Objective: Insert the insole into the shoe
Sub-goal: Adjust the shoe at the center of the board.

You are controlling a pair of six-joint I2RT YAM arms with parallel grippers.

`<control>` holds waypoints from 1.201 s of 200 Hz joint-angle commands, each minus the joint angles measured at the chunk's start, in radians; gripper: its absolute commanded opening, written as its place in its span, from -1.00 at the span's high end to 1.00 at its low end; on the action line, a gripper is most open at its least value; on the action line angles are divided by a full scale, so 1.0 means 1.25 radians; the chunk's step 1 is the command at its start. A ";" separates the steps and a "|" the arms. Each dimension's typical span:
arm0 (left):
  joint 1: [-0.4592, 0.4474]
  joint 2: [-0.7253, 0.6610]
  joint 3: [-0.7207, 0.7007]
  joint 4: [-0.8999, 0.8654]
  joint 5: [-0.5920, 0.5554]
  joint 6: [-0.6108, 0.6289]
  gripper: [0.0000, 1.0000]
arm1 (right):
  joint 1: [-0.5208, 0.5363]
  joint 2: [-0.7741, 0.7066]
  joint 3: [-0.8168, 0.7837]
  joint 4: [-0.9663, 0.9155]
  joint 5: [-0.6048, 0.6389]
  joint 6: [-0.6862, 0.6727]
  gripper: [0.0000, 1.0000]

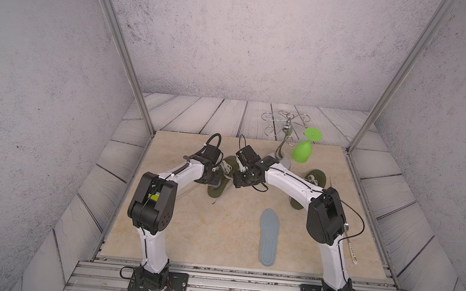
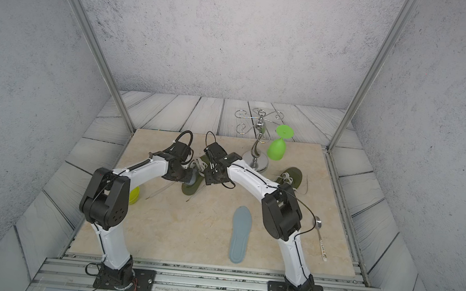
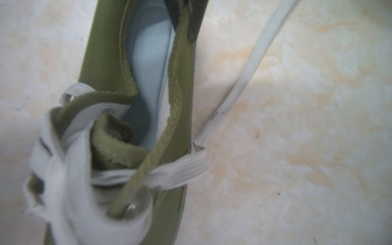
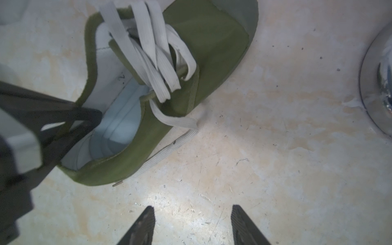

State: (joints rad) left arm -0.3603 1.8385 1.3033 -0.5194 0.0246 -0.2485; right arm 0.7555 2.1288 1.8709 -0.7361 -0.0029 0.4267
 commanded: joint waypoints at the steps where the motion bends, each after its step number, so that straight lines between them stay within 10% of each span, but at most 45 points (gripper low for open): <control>1: 0.000 -0.055 -0.044 0.070 0.108 -0.084 1.00 | 0.003 -0.020 0.022 -0.004 0.006 0.024 -0.23; 70: 0.004 -0.056 -0.088 0.122 0.150 -0.174 1.00 | 0.020 0.059 0.117 -0.012 0.047 0.062 0.23; 240: 0.017 -0.101 -0.198 0.225 0.212 -0.228 1.00 | 0.018 0.059 -0.055 0.204 0.016 0.268 0.34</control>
State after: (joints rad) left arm -0.3565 1.7493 1.0817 -0.3023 0.2245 -0.5495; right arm 0.7971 2.1674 1.8076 -0.5449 0.0612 0.7654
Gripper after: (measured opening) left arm 0.047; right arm 0.332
